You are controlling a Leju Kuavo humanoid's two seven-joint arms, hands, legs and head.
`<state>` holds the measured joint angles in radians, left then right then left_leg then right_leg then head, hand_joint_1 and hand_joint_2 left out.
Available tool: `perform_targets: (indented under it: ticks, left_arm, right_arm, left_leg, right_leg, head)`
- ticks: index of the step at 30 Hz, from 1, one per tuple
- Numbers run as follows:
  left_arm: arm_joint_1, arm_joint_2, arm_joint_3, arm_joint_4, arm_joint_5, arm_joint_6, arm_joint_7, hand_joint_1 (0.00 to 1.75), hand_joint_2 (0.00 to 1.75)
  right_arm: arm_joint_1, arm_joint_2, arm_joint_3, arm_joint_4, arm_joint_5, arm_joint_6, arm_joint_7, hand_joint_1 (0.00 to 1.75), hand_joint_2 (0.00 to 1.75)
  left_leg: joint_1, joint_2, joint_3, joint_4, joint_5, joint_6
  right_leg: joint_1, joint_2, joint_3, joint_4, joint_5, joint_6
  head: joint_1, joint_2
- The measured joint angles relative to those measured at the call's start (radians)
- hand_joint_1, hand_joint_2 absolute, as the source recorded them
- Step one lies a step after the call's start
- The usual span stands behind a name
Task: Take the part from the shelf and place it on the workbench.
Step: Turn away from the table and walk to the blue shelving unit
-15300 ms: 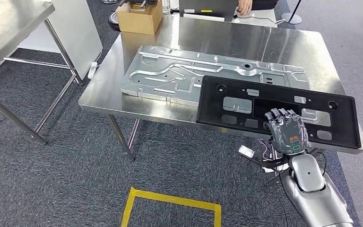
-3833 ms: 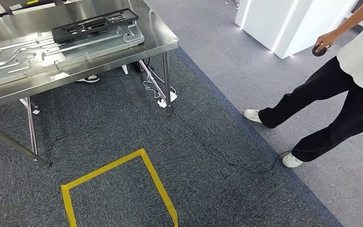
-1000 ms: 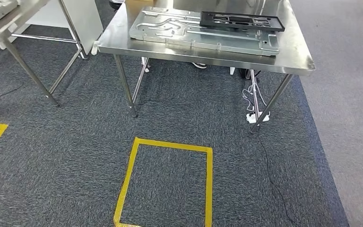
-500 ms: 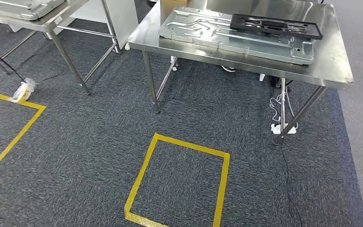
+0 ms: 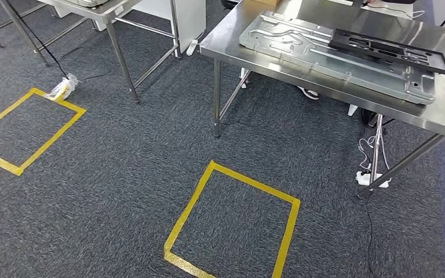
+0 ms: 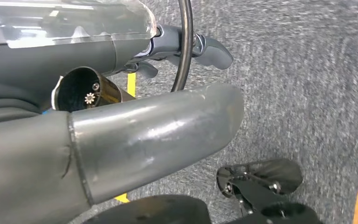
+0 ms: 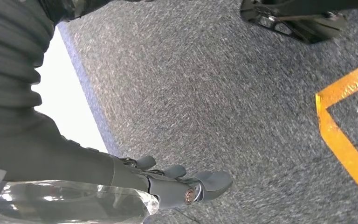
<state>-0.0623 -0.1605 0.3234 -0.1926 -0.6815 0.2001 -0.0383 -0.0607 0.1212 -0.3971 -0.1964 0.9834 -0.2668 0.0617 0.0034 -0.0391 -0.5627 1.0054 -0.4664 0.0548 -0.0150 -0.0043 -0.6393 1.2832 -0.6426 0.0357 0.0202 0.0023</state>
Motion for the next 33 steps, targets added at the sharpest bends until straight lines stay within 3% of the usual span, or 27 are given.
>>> perform_targets:
  ticks: [2,4,6,8,10,12,14,15,16,18,20,21,23,24,26,27,29,30,31,33]
  left_arm:
    - [0.002,0.001,0.000,0.000,0.001,0.001,-0.006,0.00,0.00]
    - [0.001,0.000,0.001,0.000,0.002,0.002,-0.009,0.00,0.00]
    - [0.001,-0.001,0.001,0.000,0.003,0.003,-0.011,0.00,0.00]
    - [0.004,0.000,0.003,0.000,0.006,0.007,-0.012,0.00,0.00]
    - [0.007,0.001,0.010,0.000,0.011,0.014,-0.009,0.00,0.00]
    - [0.008,0.003,0.018,0.000,0.011,0.016,0.011,0.00,0.00]
    - [0.011,0.004,0.023,0.000,0.010,0.013,0.047,0.00,0.00]
    - [0.015,0.006,0.025,0.000,0.009,0.012,0.064,0.00,0.00]
    - [0.020,0.007,0.028,0.000,0.009,0.012,0.077,0.00,0.00]
    - [0.026,0.010,0.033,0.000,0.009,0.012,0.086,0.00,0.00]
    - [0.025,0.011,0.038,0.000,0.008,0.012,0.069,0.00,0.00]
    - [0.025,0.011,0.039,0.000,0.007,0.014,0.056,0.00,0.00]
    - [0.026,0.012,0.042,0.000,0.004,0.019,0.035,0.00,0.00]
    - [0.026,0.012,0.043,0.000,0.002,0.022,0.031,0.00,0.00]
    - [0.024,0.013,0.044,0.000,-0.002,0.025,0.030,0.00,0.00]
    - [0.023,0.013,0.044,0.000,-0.004,0.025,0.031,0.00,0.00]
    - [0.022,0.014,0.045,0.000,-0.010,0.022,0.032,0.00,0.00]
    - [0.022,0.014,0.045,0.000,-0.014,0.020,0.034,0.00,0.00]
    - [0.022,0.015,0.045,0.000,-0.017,0.018,0.036,0.00,0.00]
    - [0.023,0.016,0.045,0.000,-0.026,0.013,0.044,0.00,0.00]
  right_arm:
    - [0.001,0.002,0.000,0.000,0.003,0.001,0.001,0.00,1.75]
    - [0.002,0.002,-0.001,0.000,0.004,0.001,0.002,0.00,1.75]
    - [-0.001,0.003,-0.001,0.000,0.004,0.002,0.002,0.00,1.75]
    - [-0.006,0.006,-0.002,0.000,0.004,0.004,0.001,0.00,1.75]
    - [-0.005,0.010,-0.002,0.000,0.006,0.005,0.001,0.00,1.75]
    - [-0.001,0.012,-0.004,0.000,0.006,0.004,0.000,0.00,1.75]
    - [0.000,0.012,-0.008,0.000,0.005,0.002,-0.005,0.00,1.75]
    - [-0.001,0.012,-0.010,0.000,0.004,0.000,-0.009,0.00,1.75]
    - [-0.002,0.013,-0.013,0.000,0.005,-0.001,-0.012,0.00,1.75]
    - [-0.003,0.015,-0.016,0.000,0.006,-0.002,-0.015,0.00,1.75]
    - [-0.004,0.018,-0.021,0.000,-0.003,-0.002,-0.013,0.00,1.75]
    - [-0.004,0.018,-0.026,0.000,-0.009,-0.002,-0.012,0.00,1.75]
    - [-0.006,0.020,-0.035,0.000,-0.017,0.000,-0.010,0.00,1.75]
    - [-0.006,0.021,-0.038,0.000,-0.018,0.000,-0.010,0.00,1.75]
    - [-0.003,0.022,-0.043,0.000,-0.016,0.001,-0.008,0.00,1.75]
    - [-0.001,0.022,-0.044,0.001,-0.016,0.000,-0.007,0.00,1.75]
    - [0.002,0.022,-0.048,0.001,-0.016,-0.001,-0.004,0.00,1.75]
    - [0.004,0.022,-0.049,0.001,-0.016,-0.001,-0.003,0.00,1.75]
    - [0.005,0.022,-0.051,0.001,-0.016,-0.001,-0.001,0.00,1.75]
    - [0.008,0.022,-0.052,0.001,-0.016,-0.002,0.000,0.00,1.75]
  left_leg:
    - [-0.001,-0.025,0.003,0.003,-0.001,-0.001]
    - [-0.002,-0.047,0.000,0.007,-0.002,-0.008]
    - [0.001,-0.065,-0.007,0.007,0.000,-0.020]
    - [0.004,-0.076,-0.011,0.006,0.003,-0.033]
    - [0.001,-0.043,-0.028,0.041,-0.022,-0.042]
    - [0.001,0.008,-0.082,0.152,-0.084,-0.049]
    - [0.006,0.027,-0.137,0.263,-0.126,-0.057]
    - [0.008,0.031,-0.142,0.276,-0.121,-0.060]
    - [0.009,0.036,-0.126,0.247,-0.097,-0.062]
    - [0.008,0.066,-0.054,0.114,-0.037,-0.059]
    - [0.003,0.094,-0.006,0.022,-0.012,-0.049]
    - [0.000,0.098,-0.002,0.012,-0.015,-0.044]
    - [0.000,0.078,-0.004,0.008,-0.009,-0.033]
    - [0.002,0.068,-0.003,0.004,-0.006,-0.027]
    - [0.007,0.051,0.000,-0.005,0.001,-0.015]
    - [0.006,0.043,-0.002,-0.006,0.003,-0.012]
    - [0.005,0.022,-0.006,-0.004,0.005,-0.009]
    - [0.005,0.009,-0.007,-0.003,0.005,-0.008]
    - [0.005,-0.004,-0.007,-0.001,0.005,-0.009]
    - [0.005,-0.031,-0.006,0.003,0.004,-0.011]
  right_leg:
    - [0.001,0.017,0.042,-0.109,0.079,-0.009]
    - [0.002,0.060,0.090,-0.230,0.131,-0.021]
    - [0.005,0.079,0.104,-0.268,0.136,-0.029]
    - [0.004,0.059,0.108,-0.278,0.141,-0.037]
    - [-0.001,0.035,0.117,-0.295,0.149,-0.048]
    - [-0.002,0.007,0.120,-0.301,0.152,-0.055]
    - [0.000,-0.023,0.118,-0.298,0.149,-0.056]
    - [0.001,-0.036,0.118,-0.295,0.146,-0.056]
    - [0.001,-0.047,0.118,-0.292,0.143,-0.054]
    - [0.002,-0.068,0.120,-0.285,0.134,-0.048]
    - [0.007,-0.085,0.123,-0.278,0.126,-0.037]
    - [0.009,-0.092,0.124,-0.277,0.124,-0.032]
    - [0.009,-0.105,0.129,-0.278,0.121,-0.021]
    - [0.007,-0.097,0.130,-0.272,0.114,-0.016]
    - [0.002,-0.054,0.104,-0.207,0.066,-0.007]
    - [0.001,-0.027,0.076,-0.145,0.030,-0.004]
    - [0.000,-0.004,0.015,-0.020,-0.021,-0.001]
    - [0.001,-0.001,0.001,0.005,-0.019,-0.001]
    - [0.000,0.002,0.006,-0.009,0.004,-0.003]
    - [0.000,0.025,0.060,-0.136,0.081,-0.010]
  head:
    - [0.000,0.000]
    - [0.000,0.000]
    - [0.000,0.000]
    - [0.000,0.000]
    - [-0.003,0.000]
    - [-0.007,0.000]
    - [-0.007,0.000]
    - [-0.007,0.000]
    - [-0.008,0.000]
    - [-0.008,0.000]
    - [-0.007,0.000]
    - [-0.007,0.000]
    - [-0.007,0.000]
    - [-0.006,0.000]
    - [-0.006,0.000]
    - [-0.005,0.000]
    - [-0.005,0.000]
    - [-0.005,0.000]
    - [-0.005,0.000]
    - [-0.005,0.000]
